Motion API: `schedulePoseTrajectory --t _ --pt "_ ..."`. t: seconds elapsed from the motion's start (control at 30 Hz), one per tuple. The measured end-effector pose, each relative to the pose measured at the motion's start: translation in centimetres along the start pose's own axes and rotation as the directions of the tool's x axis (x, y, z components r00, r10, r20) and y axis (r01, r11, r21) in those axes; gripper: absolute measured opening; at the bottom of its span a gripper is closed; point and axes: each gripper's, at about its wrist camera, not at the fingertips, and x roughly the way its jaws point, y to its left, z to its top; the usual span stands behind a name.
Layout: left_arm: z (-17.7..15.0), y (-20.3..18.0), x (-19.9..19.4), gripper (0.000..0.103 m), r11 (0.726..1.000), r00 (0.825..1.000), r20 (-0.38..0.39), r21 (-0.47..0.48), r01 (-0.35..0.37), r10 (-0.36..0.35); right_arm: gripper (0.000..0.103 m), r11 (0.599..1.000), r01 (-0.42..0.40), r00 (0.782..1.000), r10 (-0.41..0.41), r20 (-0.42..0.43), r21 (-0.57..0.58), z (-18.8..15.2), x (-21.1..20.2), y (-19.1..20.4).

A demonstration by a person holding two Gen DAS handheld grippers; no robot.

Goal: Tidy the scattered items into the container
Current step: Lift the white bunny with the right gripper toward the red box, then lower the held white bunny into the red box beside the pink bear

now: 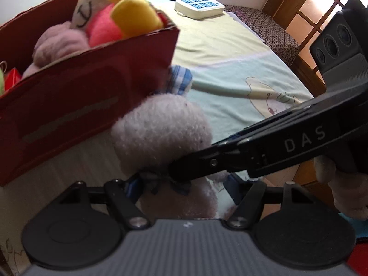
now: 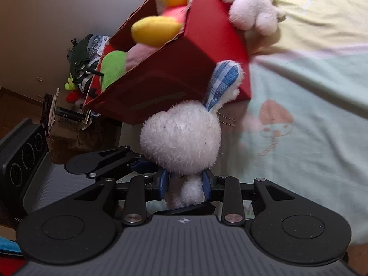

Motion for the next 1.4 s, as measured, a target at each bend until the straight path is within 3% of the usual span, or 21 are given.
schedulePoseTrajectory --t 0.37,0.57,0.8,1.1,1.4 --pt "-3.6 4.5 -7.8 0.071 0.999 0.995 0.095 -0.036 -0.007 0.01 0.033 0.987 -0.093 0.996 0.091 -0.023 -0.128 0.6 2.8 7.2" --pt "-4.0 5.4 -12.0 0.071 0.998 0.979 0.2 -0.057 -0.036 0.047 0.033 0.963 -0.144 0.989 0.148 -0.002 -0.226 1.2 2.3 10.6" --pt "-3.0 6.0 -14.3 0.071 0.998 0.959 0.276 -0.049 -0.047 0.059 0.033 0.948 -0.147 0.984 0.168 0.052 -0.281 1.6 1.4 12.6" --pt "1.6 7.0 -13.7 0.071 0.996 0.93 0.356 -0.047 -0.08 0.091 0.033 0.949 -0.095 0.975 0.149 0.162 -0.302 5.0 0.5 13.1" --pt "6.7 10.6 -10.3 0.071 0.988 0.925 0.36 -0.133 -0.078 0.121 0.033 0.956 -0.062 0.974 0.12 0.192 -0.285 11.0 2.1 10.9"
